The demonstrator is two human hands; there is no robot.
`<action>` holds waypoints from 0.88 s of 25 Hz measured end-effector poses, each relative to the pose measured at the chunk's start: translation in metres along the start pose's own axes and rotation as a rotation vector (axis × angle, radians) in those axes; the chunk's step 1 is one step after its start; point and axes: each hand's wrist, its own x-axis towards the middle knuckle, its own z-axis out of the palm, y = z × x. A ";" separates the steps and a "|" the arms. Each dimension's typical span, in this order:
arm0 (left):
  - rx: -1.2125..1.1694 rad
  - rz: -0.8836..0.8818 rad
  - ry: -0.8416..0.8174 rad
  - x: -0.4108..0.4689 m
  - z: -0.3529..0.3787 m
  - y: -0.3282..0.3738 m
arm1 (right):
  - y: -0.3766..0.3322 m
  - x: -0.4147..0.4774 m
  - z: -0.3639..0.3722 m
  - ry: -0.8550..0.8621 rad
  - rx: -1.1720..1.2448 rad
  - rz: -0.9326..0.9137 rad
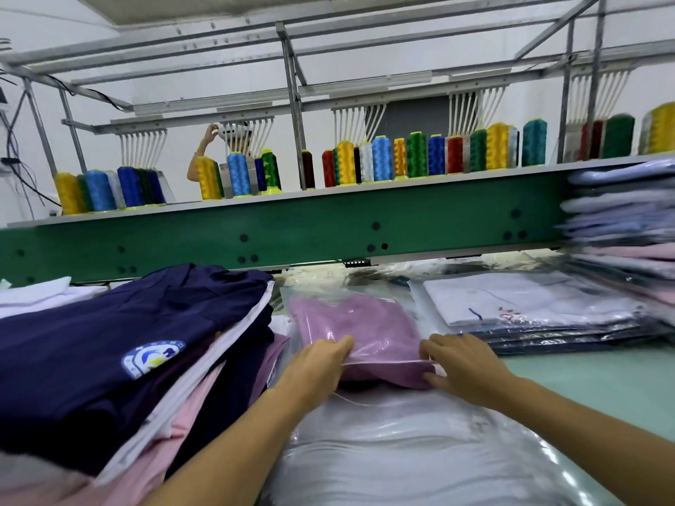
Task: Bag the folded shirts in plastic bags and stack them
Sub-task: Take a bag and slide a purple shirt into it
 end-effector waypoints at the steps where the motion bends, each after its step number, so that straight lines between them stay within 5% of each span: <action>1: 0.043 -0.022 0.004 -0.001 -0.003 0.002 | 0.000 0.000 0.001 -0.027 -0.045 -0.018; 15: 0.148 0.081 -0.014 -0.024 0.002 0.010 | 0.006 -0.034 -0.023 -0.087 0.251 -0.197; 22: 0.280 0.041 -0.016 -0.026 0.007 0.011 | -0.009 -0.019 -0.016 0.040 0.093 -0.200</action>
